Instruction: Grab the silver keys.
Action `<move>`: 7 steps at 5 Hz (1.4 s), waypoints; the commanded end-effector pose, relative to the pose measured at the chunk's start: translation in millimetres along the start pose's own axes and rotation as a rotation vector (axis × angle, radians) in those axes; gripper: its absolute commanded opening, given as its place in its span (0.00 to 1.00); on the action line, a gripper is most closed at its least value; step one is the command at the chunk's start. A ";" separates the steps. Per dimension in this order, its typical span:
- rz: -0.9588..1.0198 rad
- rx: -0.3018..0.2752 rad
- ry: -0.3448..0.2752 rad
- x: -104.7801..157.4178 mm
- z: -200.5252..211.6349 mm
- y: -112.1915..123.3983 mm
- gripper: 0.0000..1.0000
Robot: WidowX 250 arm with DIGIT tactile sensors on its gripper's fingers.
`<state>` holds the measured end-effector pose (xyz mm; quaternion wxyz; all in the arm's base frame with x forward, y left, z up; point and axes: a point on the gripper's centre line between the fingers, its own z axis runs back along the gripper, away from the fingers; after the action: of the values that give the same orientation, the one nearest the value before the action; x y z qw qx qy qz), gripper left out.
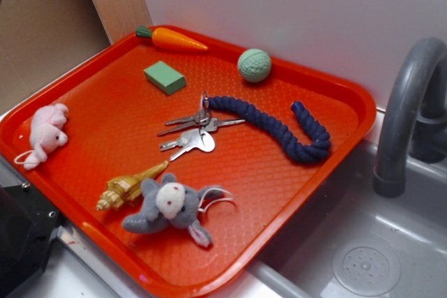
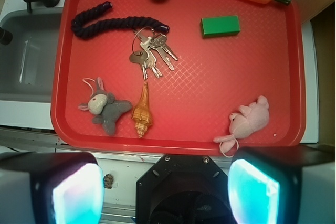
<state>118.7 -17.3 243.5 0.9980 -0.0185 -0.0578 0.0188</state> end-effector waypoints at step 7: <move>0.877 0.056 -0.033 169.4 -170.6 -13.9 1.00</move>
<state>293.2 -44.5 76.7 0.9020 0.0008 -0.0358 0.4302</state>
